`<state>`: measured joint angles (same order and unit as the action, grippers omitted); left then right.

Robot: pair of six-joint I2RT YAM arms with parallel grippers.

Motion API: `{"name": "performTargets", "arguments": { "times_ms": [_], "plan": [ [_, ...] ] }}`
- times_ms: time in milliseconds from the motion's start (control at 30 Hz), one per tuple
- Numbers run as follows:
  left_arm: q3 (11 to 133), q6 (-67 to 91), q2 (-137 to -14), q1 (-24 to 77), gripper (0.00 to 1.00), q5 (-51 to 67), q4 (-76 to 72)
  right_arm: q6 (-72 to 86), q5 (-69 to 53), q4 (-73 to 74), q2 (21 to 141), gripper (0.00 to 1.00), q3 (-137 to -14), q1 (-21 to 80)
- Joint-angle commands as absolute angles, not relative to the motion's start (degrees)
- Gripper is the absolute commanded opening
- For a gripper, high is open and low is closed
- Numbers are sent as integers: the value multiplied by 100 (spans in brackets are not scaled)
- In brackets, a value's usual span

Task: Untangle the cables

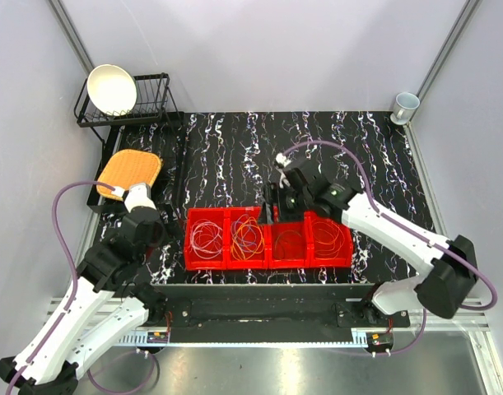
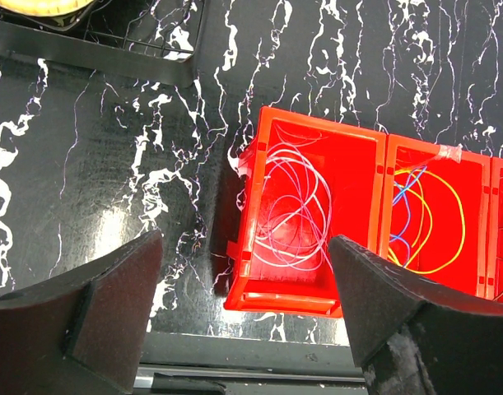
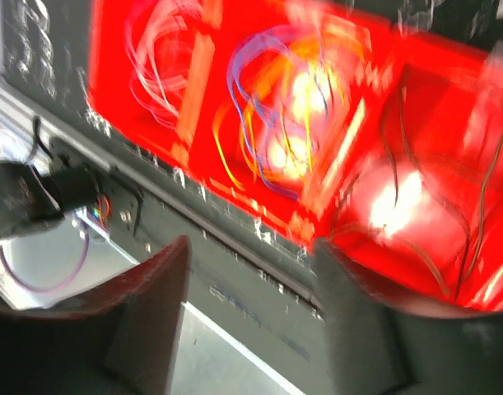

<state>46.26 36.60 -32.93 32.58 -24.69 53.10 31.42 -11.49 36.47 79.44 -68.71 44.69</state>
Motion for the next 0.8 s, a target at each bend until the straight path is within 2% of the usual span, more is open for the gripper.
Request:
{"name": "performTargets", "arguments": {
  "times_ms": [0, 33, 67, 100, 133, 167, 200, 267, 300, 367, 533, 767],
  "plan": [
    [4632, 3805, -3427, 3270, 81, -2435, 5142, 3216, -1660, 3885, 7612, 57, -6146, 4509],
    [4632, 3823, -3463, 3278, 76, -2408, 5133, 3252, -1809, 3815, 7559, 49, -5996, 4535],
    [4632, 3832, -3506, 3270, 67, -2330, 5133, 3278, -2028, 3754, 7437, 34, -5855, 4553],
    [4641, 3841, -3629, 3278, 60, -2268, 5142, 3331, -2109, 3649, 7375, 26, -5584, 4588],
    [4641, 3850, -3691, 3287, 49, -2189, 5133, 3357, -2153, 3613, 7313, 16, -5468, 4614],
    [4623, 3893, -3761, 3313, 35, -2041, 5124, 3384, -2232, 3578, 7252, 4, -5362, 4623],
    [4614, 4024, -3901, 3348, 27, -1952, 5124, 3401, -2259, 3568, 7155, 0, -5205, 4667],
    [4527, 4200, -4016, 3524, 17, -1715, 5054, 3384, -2364, 3560, 7050, 0, -5081, 4693],
    [4465, 4384, -4078, 3629, 7, -1653, 5010, 3358, -2390, 3577, 7031, 0, -4993, 4711],
    [4255, 4613, -4087, 4024, 0, -1626, 4817, 3331, -2391, 3603, 6979, 0, -4931, 4798],
    [3658, 5396, -4131, 4937, 0, -1802, 4465, 3410, -2303, 3560, 7005, 0, -4738, 4974],
    [3165, 5844, -4491, 5563, 0, -1785, 3921, 3673, -1821, 3200, 7180, 0, -4386, 5036]
  ]
}}
